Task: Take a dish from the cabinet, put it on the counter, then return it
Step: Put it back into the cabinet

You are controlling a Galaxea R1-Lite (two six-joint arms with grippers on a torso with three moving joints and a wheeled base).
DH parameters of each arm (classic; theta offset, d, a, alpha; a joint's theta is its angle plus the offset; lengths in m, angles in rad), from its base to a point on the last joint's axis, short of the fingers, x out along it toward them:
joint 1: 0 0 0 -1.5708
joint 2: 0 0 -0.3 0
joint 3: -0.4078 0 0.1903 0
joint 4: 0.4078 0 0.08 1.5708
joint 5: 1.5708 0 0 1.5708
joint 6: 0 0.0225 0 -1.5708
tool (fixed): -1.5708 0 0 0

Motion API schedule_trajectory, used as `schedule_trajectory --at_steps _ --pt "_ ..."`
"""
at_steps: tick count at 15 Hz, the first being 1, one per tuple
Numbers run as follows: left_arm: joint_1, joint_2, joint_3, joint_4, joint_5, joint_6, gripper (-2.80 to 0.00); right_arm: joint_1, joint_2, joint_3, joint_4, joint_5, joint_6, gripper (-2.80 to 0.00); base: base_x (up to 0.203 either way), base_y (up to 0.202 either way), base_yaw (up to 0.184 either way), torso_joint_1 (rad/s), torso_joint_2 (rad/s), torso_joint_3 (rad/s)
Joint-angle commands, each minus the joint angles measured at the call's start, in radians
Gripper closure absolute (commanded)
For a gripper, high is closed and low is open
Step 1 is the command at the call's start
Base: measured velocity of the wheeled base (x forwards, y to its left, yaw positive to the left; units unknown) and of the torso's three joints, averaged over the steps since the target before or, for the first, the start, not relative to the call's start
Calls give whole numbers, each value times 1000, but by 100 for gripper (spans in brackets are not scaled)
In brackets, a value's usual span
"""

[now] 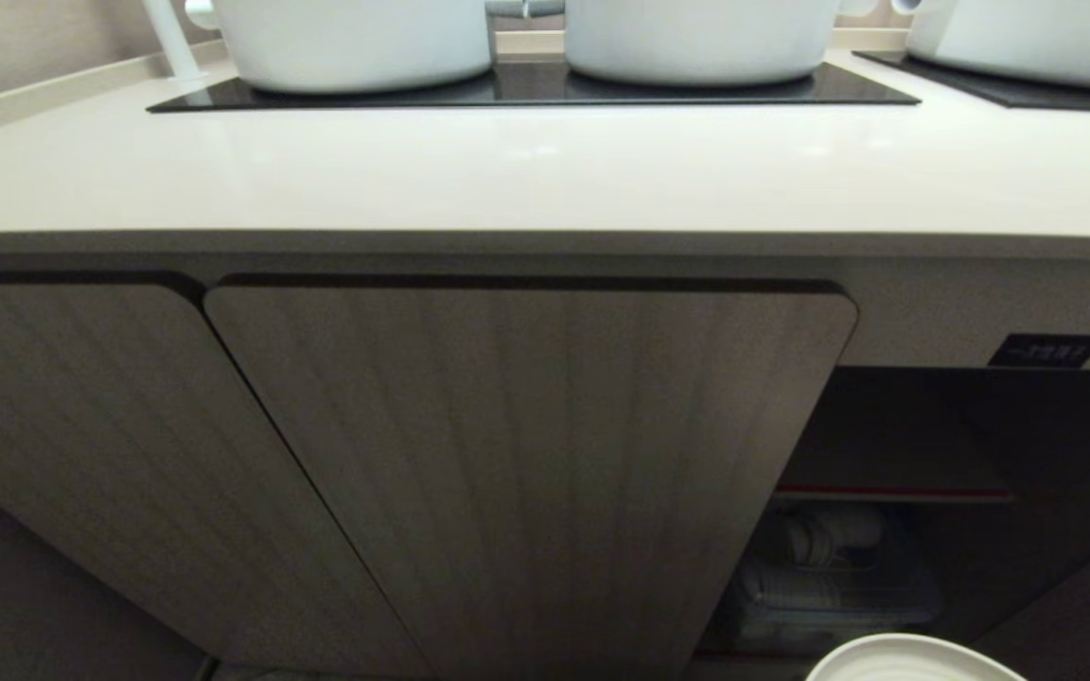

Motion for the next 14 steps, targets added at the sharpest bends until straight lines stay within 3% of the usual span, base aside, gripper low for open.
schedule_trajectory --at_steps 1,7,14 --pt "0 0 0 0 0 0 0 0 -1 0 3 2 3 0 0 0 0 -163 468 303" --pt "0 0 0 0 0 0 0 -6 1 3 3 2 3 0 0 0 0 -123 422 295" --pt "0 0 0 0 0 0 0 -6 -1 6 3 2 3 0 0 0 0 -9 49 36"
